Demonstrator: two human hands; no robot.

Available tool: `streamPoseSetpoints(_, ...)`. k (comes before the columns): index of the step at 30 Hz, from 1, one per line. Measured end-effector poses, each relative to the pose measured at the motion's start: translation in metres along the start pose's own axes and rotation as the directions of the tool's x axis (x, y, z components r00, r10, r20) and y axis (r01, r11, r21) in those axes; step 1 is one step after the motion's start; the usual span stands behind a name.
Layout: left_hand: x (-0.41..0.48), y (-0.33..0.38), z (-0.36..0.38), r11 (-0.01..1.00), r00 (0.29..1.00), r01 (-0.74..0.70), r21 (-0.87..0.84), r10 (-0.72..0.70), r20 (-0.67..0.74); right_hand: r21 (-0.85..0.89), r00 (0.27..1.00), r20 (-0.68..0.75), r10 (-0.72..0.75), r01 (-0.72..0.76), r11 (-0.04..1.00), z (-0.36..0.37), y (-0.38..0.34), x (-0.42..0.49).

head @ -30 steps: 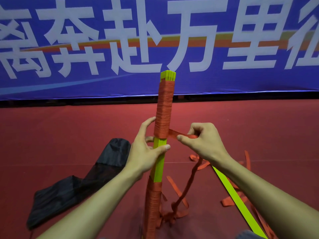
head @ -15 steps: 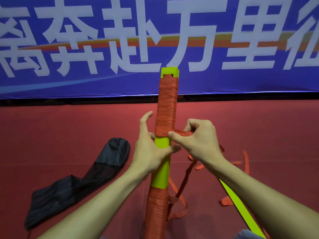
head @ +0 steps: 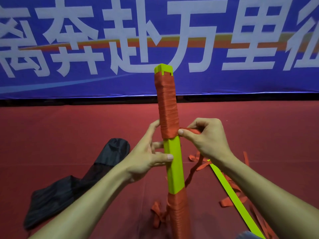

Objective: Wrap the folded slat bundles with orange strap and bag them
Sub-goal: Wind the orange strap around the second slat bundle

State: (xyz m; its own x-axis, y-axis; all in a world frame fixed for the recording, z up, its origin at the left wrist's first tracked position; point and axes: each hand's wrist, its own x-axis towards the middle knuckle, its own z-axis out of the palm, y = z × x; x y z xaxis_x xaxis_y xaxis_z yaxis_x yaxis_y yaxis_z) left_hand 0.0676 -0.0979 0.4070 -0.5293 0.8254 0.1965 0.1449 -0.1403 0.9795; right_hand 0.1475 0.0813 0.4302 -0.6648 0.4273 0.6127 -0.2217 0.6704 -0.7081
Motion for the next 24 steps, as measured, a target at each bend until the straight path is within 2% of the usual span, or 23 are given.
streamPoseSetpoints(4,-0.002,0.001,0.006,0.999,0.998,-0.024,0.043,0.027,-0.058,0.018,0.999,0.033,0.02,-0.021,1.0,-0.001,0.003,-0.001)
streamPoseSetpoints(10,-0.007,0.003,0.007,1.0,1.0,-0.003,0.026,0.002,0.024,0.023,0.998,0.065,0.016,-0.018,1.0,0.0,0.004,-0.001)
streamPoseSetpoints(20,-0.004,-0.003,-0.005,0.999,0.99,-0.036,0.033,0.04,-0.135,-0.039,0.963,0.252,-0.099,0.112,0.993,-0.018,0.019,0.003)
streamPoseSetpoints(24,-0.005,-0.006,-0.011,0.998,0.986,-0.042,0.036,0.047,-0.158,-0.071,0.963,0.236,-0.133,0.154,0.986,-0.02,0.025,0.003)
